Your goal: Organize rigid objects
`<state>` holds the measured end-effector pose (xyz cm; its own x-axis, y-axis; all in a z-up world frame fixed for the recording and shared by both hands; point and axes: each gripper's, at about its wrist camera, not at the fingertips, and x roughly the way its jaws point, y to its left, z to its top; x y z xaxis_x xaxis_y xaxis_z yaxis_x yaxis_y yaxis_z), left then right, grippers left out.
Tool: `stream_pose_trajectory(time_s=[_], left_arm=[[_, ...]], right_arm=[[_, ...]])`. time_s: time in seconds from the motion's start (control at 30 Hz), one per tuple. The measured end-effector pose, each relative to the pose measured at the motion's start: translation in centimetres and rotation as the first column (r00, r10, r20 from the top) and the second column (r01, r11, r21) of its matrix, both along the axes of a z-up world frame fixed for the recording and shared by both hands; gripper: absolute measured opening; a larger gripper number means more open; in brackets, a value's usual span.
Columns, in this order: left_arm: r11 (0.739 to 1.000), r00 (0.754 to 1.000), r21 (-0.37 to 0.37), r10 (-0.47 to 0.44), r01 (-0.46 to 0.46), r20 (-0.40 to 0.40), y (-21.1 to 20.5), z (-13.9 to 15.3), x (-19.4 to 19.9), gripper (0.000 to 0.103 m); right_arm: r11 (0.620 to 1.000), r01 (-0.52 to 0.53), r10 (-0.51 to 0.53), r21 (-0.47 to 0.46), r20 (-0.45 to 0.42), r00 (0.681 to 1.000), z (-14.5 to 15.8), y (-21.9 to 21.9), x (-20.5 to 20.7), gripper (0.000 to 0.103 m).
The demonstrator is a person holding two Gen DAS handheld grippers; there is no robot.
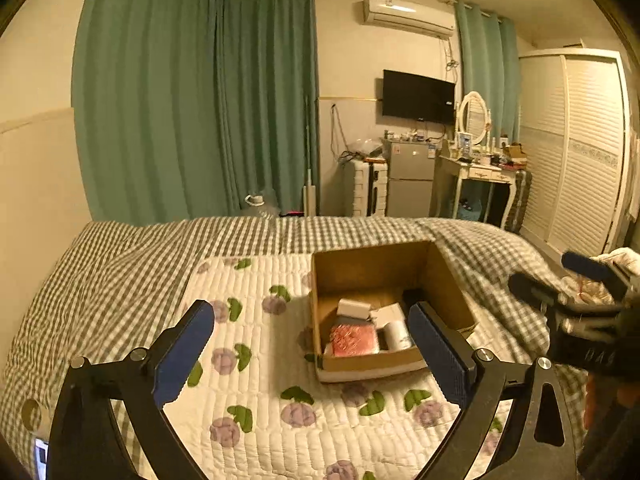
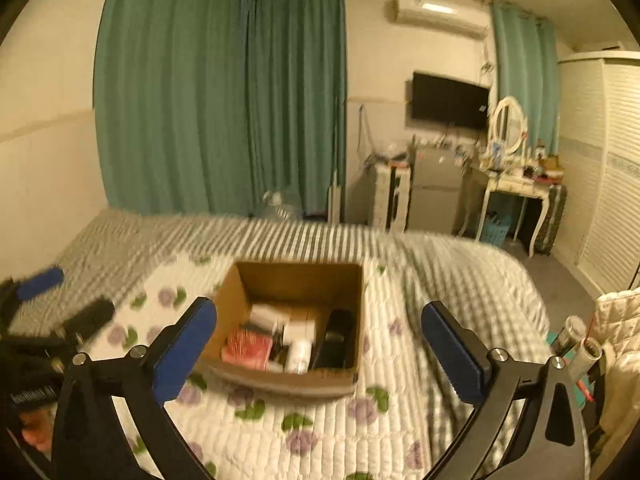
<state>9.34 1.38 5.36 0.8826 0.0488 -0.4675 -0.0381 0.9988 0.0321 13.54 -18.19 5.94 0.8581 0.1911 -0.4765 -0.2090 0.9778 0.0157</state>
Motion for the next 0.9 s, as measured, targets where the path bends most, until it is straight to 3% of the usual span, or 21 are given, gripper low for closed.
stream_pose_trajectory(time_s=[0.17,0.3,0.9], left_arm=[[1.0,0.999,0.002,0.031,-0.031,-0.004,0.8,-3.5,-0.4,0.1],[0.999,0.999,0.0,0.037,-0.037,-0.03,0.9,-5.0,-0.1,0.1],[1.0,0.999,-0.004,0.026,-0.026,-0.025,0.4,-5.3,-0.2,0.103]], right_arm=[[1.0,0.015,-0.016,-0.028,-0.027,0.999,-5.1,-1.0,-0.1,0.103],[0.999,0.041,-0.041,-0.015,-0.014,0.999,-6.8,-2.1,-0.2,0.103],[1.0,-0.001,0.001,0.016,-0.016,1.0,-6.7,-1.1,0.2,0.103]])
